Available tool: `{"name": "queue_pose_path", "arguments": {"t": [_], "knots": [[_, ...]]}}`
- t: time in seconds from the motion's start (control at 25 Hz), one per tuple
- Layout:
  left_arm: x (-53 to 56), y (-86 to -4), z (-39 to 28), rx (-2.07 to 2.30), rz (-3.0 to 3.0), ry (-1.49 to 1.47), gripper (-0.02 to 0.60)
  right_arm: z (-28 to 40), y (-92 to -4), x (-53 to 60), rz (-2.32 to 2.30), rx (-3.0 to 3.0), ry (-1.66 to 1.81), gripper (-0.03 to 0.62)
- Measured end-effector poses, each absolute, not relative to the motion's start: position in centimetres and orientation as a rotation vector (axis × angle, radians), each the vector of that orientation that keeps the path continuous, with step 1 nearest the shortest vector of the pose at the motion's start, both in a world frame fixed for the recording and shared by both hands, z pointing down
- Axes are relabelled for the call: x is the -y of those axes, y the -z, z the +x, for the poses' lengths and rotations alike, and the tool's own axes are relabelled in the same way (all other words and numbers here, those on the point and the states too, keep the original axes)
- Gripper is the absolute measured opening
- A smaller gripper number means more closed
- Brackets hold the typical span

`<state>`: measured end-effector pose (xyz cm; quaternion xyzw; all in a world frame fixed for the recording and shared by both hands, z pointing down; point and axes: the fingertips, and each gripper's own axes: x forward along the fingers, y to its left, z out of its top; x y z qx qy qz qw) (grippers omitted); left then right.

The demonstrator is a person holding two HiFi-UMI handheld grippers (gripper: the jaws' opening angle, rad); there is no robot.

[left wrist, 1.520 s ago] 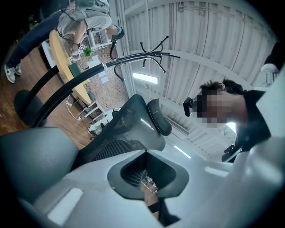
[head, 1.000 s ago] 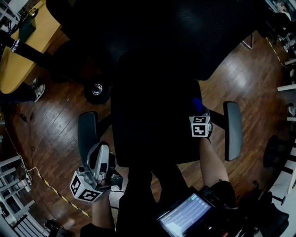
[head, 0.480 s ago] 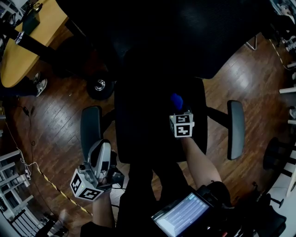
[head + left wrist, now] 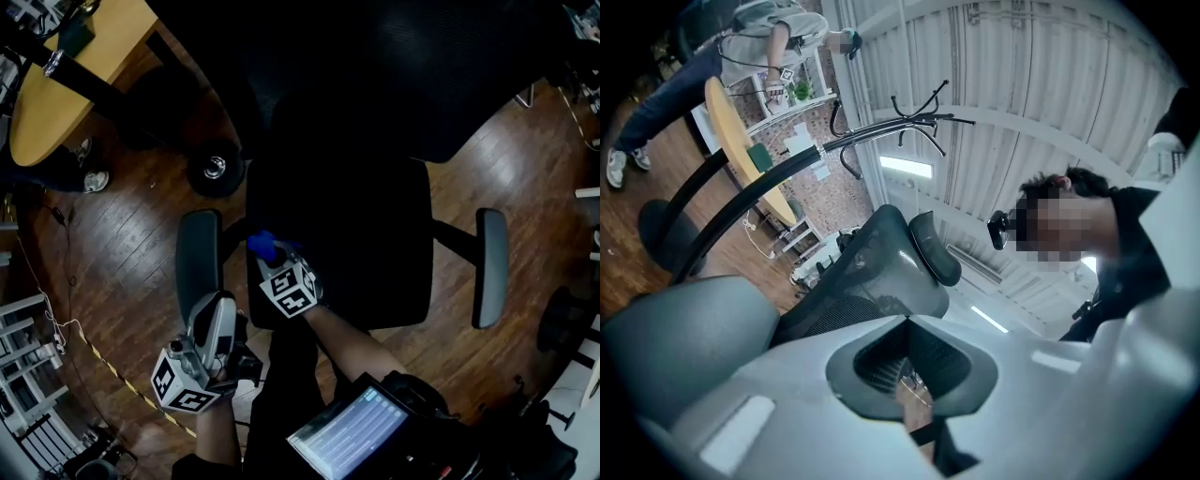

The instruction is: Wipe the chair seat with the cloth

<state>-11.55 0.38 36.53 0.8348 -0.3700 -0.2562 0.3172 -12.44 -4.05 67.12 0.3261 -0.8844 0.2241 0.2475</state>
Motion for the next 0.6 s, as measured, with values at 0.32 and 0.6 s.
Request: {"name": "queue_pose_path", "arguments": {"t": [0.32, 0.6], "knots": [[-0.6, -36.9, -11.5, 0.970, 2.200, 0.660, -0.009, -7.2, -69.0, 5.5, 1.021, 2.329, -0.576, 0.044], [-0.2, -36.4, -10.3, 0.933, 2.220, 0.652, -0.009, 9.5, -69.7, 7.0, 1.290, 2.077, -0.519, 0.044]]}}
